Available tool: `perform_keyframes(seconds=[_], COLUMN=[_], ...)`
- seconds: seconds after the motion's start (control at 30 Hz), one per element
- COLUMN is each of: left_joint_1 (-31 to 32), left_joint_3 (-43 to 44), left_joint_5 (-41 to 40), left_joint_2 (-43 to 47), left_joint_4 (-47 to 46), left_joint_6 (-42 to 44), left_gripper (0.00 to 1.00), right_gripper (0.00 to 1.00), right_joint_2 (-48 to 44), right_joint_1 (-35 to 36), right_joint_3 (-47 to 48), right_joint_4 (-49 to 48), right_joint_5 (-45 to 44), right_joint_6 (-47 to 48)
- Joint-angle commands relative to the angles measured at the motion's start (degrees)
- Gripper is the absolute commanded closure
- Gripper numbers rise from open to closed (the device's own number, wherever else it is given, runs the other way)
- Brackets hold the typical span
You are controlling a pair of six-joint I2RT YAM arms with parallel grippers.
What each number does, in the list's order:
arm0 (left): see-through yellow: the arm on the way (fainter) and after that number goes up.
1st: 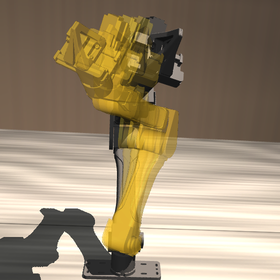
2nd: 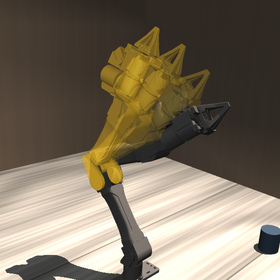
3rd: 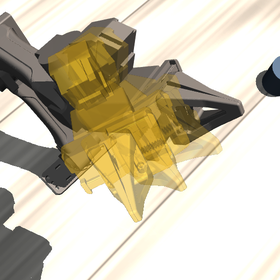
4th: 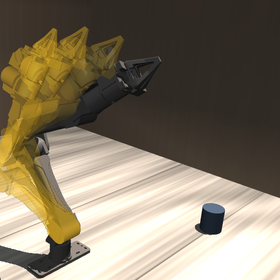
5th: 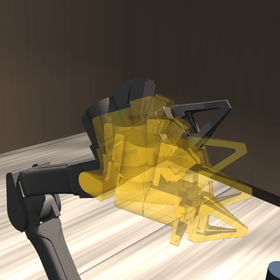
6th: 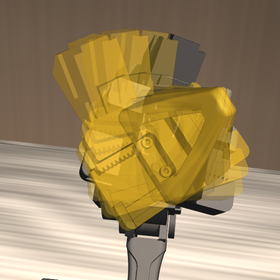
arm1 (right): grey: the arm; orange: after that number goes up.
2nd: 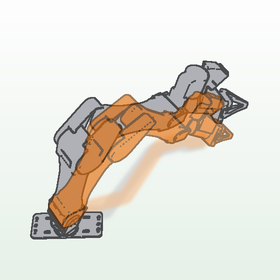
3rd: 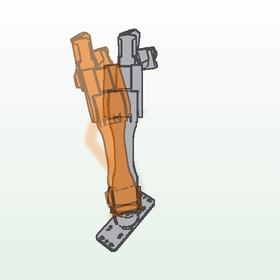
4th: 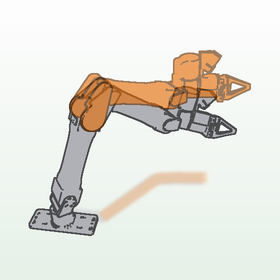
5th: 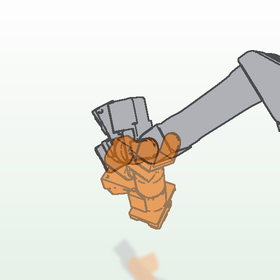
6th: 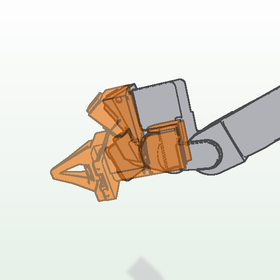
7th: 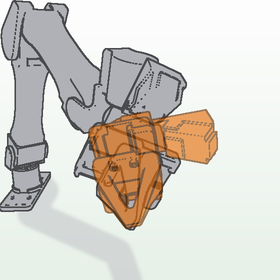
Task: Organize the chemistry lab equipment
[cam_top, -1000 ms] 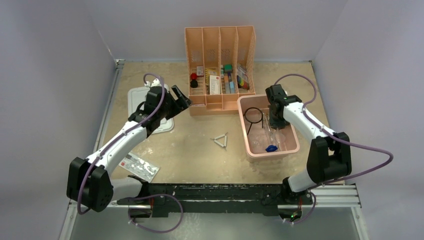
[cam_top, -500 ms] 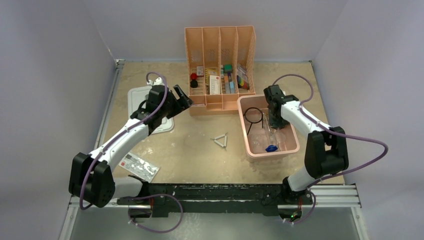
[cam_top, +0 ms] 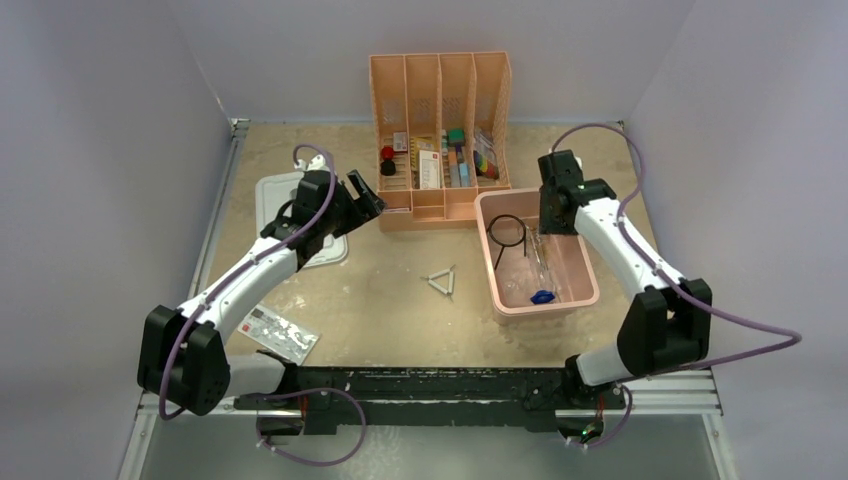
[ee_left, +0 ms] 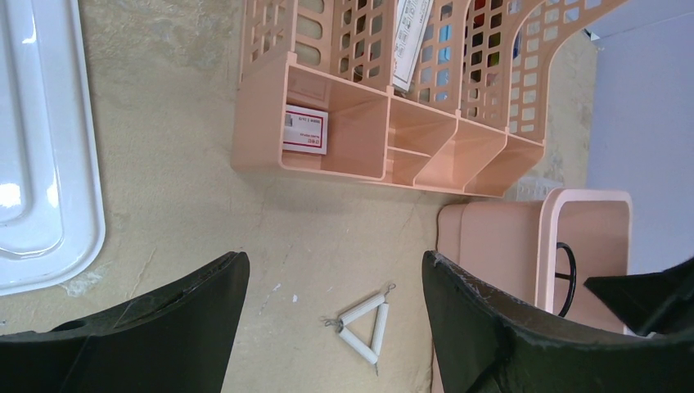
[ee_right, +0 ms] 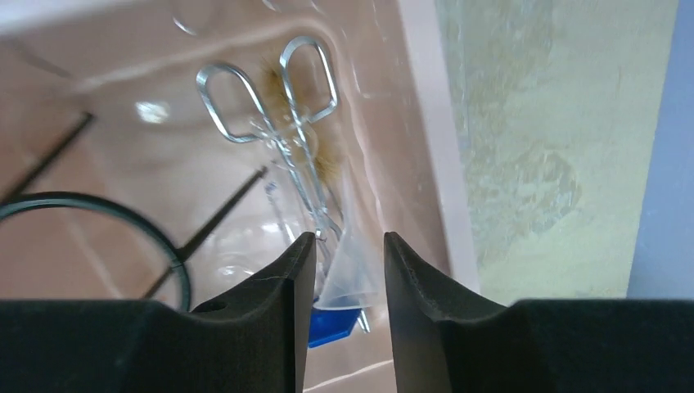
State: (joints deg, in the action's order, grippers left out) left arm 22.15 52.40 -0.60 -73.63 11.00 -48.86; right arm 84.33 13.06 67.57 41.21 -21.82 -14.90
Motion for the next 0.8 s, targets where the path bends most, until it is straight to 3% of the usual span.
perform_keyframes(seconds=[0.0, 0.13, 0.37, 0.6, 0.77], left_joint_1=[-0.3, -0.3, -0.3, -0.3, -0.9], left_joint_3=[1.5, 1.1, 0.6, 1.5, 2.5], left_joint_5=[0.1, -1.1, -5.6, -19.4, -31.6], left_joint_2=[2.5, 3.3, 5.0, 8.1, 10.7], left_joint_4=[-1.5, -1.1, 1.9, 10.7, 19.7], left_joint_6=[0.7, 0.1, -1.4, -3.9, -8.6], left_gripper=[0.24, 0.24, 0.24, 0.24, 0.24], right_gripper=[0.6, 0.55, 0.53, 0.53, 0.6], right_joint_2=[-4.9, -7.4, -4.6, 4.2, 9.0], right_joint_1=[0.1, 4.1, 20.8, 34.5, 37.1], right_joint_3=[7.1, 11.1, 17.5, 17.5, 13.2], right_joint_4=[1.2, -0.5, -4.1, -6.5, -7.6], right_joint_5=[4.7, 9.7, 8.9, 9.1, 14.4], right_joint_6=[0.7, -0.1, -3.3, 1.1, 2.3])
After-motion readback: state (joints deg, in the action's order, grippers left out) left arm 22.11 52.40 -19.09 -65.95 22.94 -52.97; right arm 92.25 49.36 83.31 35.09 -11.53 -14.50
